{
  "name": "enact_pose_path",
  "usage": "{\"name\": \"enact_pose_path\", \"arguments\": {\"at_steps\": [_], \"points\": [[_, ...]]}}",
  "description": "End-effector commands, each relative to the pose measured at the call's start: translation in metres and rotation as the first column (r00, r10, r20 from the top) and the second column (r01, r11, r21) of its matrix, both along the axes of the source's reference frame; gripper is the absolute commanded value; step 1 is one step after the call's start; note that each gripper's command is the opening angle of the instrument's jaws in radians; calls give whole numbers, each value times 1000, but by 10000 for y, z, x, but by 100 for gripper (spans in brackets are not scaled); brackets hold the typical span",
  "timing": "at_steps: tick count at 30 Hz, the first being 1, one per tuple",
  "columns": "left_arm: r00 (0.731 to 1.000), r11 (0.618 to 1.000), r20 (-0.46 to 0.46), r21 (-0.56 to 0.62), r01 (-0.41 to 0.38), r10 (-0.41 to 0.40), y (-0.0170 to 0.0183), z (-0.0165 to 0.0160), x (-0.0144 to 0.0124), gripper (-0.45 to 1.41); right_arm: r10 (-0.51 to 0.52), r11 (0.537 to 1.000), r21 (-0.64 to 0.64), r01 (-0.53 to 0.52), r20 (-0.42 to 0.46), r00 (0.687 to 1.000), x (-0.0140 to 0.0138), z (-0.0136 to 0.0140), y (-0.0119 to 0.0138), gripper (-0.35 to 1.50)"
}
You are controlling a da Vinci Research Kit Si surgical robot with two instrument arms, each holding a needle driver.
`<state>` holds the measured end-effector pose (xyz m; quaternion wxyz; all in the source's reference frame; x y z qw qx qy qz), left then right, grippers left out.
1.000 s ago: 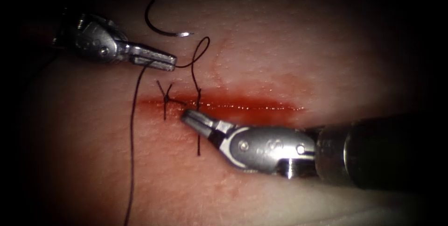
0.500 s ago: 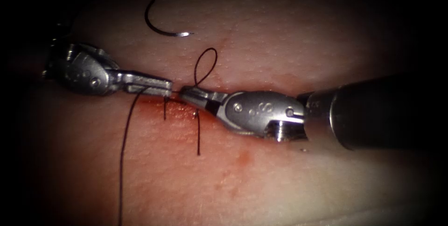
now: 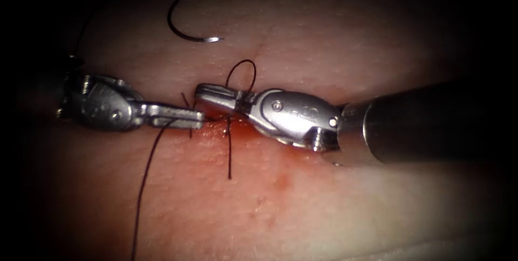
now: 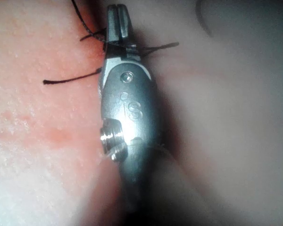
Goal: Wound Closure
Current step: Wrap the suture once clockwise around the right tool, then using the right jaws, clamp the suture tail end.
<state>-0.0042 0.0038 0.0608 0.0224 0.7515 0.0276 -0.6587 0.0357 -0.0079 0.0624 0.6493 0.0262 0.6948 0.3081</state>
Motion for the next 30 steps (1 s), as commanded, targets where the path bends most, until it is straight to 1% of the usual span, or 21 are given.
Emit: {"name": "enact_pose_path", "arguments": {"at_steps": [1, 3, 5, 6, 8, 9, 11, 13, 14, 17, 22, 25, 28, 29, 30], "points": [[1000, 1000, 24, 19, -9, 8, -2, 8, -3, -45, 0, 1000, 11, 0, -37, 999, 9, 6, -2, -35], [999, 998, 53, 60, -13, 10, -6, 15, 3, -45, -32, 999, 27, 35, -99, 995, 8, 7, 1, -35], [998, 997, 57, 71, -12, 8, -6, 17, 4, -45, -37, 999, 28, 41, -105, 994, 8, 7, 2, -35], [998, 996, 69, 86, -12, 6, -7, 21, 4, -45, -61, 997, 31, 66, -141, 988, 8, 6, 4, -35], [997, 995, 75, 96, -17, 9, -5, 25, 4, -45, -75, 996, 35, 82, -174, 982, 8, 6, 6, -35], [997, 995, 78, 101, -20, 12, -3, 29, 4, -45, -90, 994, 35, 100, -209, 974, 7, 4, 8, -35], [997, 994, 82, 107, -21, 12, -1, 32, 4, -45, -99, 994, 33, 109, -221, 970, 7, 4, 9, -35], [996, 994, 85, 106, -24, 15, 1, 37, 5, -45, -114, 992, 30, 126, -254, 960, 7, 1, 11, -35], [996, 994, 91, 109, -31, 21, 4, 45, 6, -45, -124, 990, 26, 137, -280, 952, 6, -2, 13, -35], [999, 994, 48, 109, 9, -14, 6, 56, 7, -45, -134, 989, 24, 149, -307, 942, 5, -7, 16, -35], [1000, 994, -10, 103, 28, -27, 6, 65, 8, -45, -154, 984, 28, 174, -348, 925, 3, -15, 20, -35], [999, 994, -17, 104, 35, -33, 7, 66, 9, -45, -173, 980, 24, 196, -375, 911, 3, -17, 21, -35], [999, 993, -22, 107, 40, -38, 11, 67, 9, -45, -206, 973, 20, 231, -382, 901, 3, -17, 22, -35], [999, 993, -23, 109, 41, -39, 14, 68, 10, -45, -246, 962, 17, 272, -376, 893, 3, -16, 22, -35], [999, 993, -23, 110, 42, -39, 15, 69, 10, -45, -264, 957, 16, 290, -375, 889, 3, -16, 22, -35]]}}
